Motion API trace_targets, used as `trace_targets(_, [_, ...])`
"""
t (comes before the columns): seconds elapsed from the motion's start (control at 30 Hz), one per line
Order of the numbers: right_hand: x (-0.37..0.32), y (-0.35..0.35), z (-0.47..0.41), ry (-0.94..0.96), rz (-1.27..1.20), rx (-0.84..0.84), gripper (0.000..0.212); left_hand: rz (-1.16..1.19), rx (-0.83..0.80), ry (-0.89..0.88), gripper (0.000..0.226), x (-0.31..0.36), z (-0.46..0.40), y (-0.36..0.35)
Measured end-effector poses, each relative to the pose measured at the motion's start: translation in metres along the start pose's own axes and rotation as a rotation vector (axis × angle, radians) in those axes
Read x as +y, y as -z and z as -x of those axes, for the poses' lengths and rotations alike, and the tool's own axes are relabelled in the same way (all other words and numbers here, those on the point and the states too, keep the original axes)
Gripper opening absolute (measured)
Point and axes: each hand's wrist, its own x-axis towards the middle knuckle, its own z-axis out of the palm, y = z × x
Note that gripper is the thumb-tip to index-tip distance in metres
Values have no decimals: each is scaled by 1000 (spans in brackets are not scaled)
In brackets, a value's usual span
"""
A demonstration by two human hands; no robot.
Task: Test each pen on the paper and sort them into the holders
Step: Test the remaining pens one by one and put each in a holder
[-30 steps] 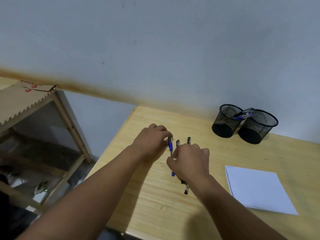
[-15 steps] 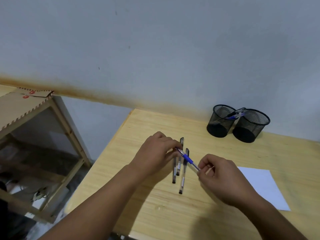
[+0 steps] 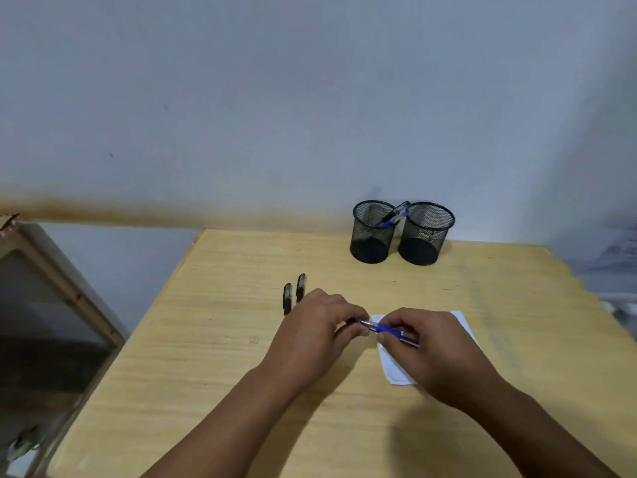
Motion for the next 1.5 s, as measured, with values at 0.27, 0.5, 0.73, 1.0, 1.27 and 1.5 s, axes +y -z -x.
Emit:
trace_targets(0.27, [10,-9,3,-20,-184,16,11,35,-38,57,13,9,8,-6])
trace_targets(0.5, [18,-13,7,-49,-295,-38,5,52,-20,63,13,8,15,-7])
trace_targets(0.73, [21,-23,10,-25,-265,36,11,114,-26,124,15,10,18,-9])
trace_targets(1.0, [31,-28,16,-46,-277,-12,11,201,-109,109,11,13,20,-6])
trace_targets(1.27, [34,-29,20,-31,-271,5,12,220,-121,127,11,17,18,-9])
trace_targets(1.5, [32,-26,20,-3,-258,8,12,182,-114,55,10,17,17,-10])
